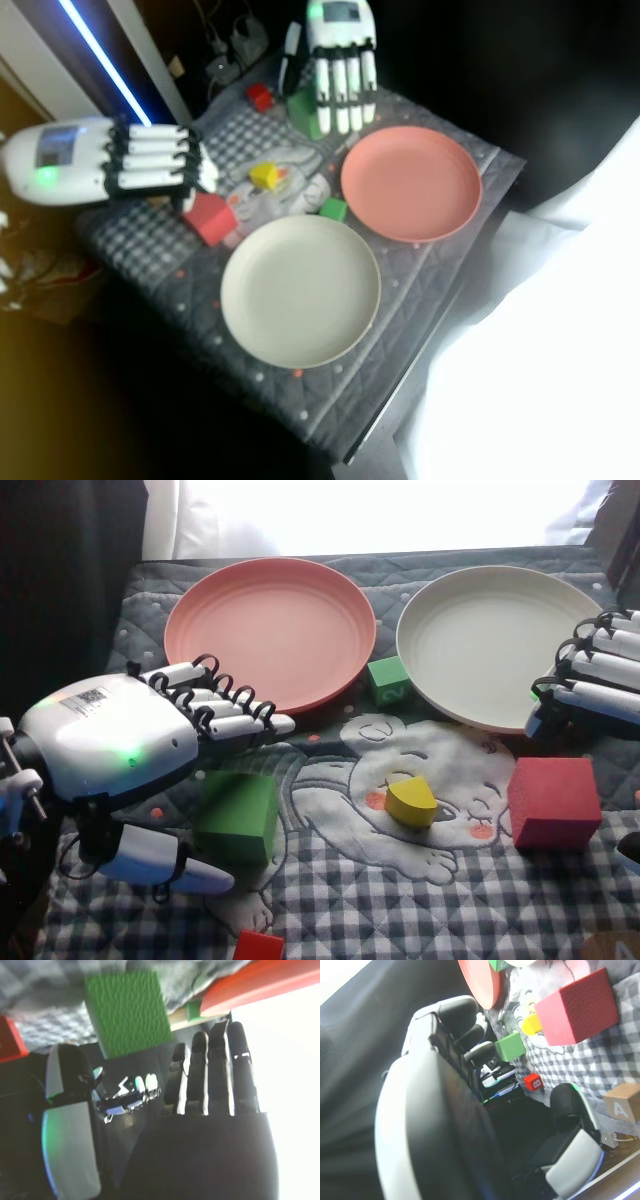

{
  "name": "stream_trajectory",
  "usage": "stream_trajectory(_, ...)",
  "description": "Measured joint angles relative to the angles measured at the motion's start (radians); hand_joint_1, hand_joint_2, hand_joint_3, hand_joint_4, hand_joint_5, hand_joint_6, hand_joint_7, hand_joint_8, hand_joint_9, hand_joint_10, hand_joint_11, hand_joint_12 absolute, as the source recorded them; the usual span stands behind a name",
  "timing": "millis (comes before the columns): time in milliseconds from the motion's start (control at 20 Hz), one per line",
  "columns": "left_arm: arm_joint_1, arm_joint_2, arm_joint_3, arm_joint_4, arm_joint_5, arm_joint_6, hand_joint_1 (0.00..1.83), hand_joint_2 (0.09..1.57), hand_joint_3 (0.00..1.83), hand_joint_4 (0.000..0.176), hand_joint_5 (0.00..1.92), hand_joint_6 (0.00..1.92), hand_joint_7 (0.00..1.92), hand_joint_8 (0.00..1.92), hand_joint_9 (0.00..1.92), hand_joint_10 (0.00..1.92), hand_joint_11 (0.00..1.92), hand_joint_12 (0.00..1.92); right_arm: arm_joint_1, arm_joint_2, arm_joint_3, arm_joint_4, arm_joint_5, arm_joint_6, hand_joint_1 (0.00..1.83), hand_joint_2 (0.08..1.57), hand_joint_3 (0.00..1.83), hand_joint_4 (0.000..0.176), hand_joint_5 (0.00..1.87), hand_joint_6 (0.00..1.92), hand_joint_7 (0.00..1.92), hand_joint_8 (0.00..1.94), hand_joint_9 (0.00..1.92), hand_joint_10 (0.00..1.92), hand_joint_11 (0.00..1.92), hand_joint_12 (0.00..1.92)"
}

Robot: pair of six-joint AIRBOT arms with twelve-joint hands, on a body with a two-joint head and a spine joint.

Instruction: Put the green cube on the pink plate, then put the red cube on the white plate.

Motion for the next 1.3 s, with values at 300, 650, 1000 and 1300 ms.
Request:
stream_trajectory(300,-0.024,-0.011,0.024,0.080,0.057,-0.001,0.48,1.09,0.01,0.000,0.39,0.03,0.59,0.08,0.56,0.13,0.00,1.42,0.000,0.000,0.000,0.000,0.002,0.000,0.93,0.58,0.90,0.000,0.17,1.24,0.09,1.04,0.00,1.28,0.00,1.92)
stream_trajectory(650,-0.046,-0.016,0.041,0.078,0.047,-0.002,1.07,1.32,0.00,0.031,0.59,1.56,0.65,1.54,0.50,1.35,0.27,1.66,0.000,-0.002,0.004,0.000,0.004,0.000,1.00,0.61,0.88,0.000,0.18,1.22,0.06,1.07,0.00,1.31,0.00,1.92)
stream_trajectory(1000,-0.061,0.015,0.042,-0.011,-0.095,-0.002,1.12,1.31,0.00,0.000,0.62,1.38,0.68,1.65,0.54,1.56,0.40,1.87,0.000,-0.006,0.006,0.000,0.011,0.000,1.04,0.66,0.78,0.000,0.21,1.11,0.08,0.90,0.00,1.11,0.00,1.89)
stream_trajectory(1300,-0.141,-0.008,0.094,-0.149,-0.181,-0.002,1.12,1.29,0.00,0.000,0.62,1.40,0.73,1.53,0.58,1.32,0.37,1.77,0.000,-0.018,0.013,0.000,0.015,0.000,0.98,0.60,0.89,0.000,0.21,1.23,0.11,1.02,0.00,1.31,0.00,1.92)
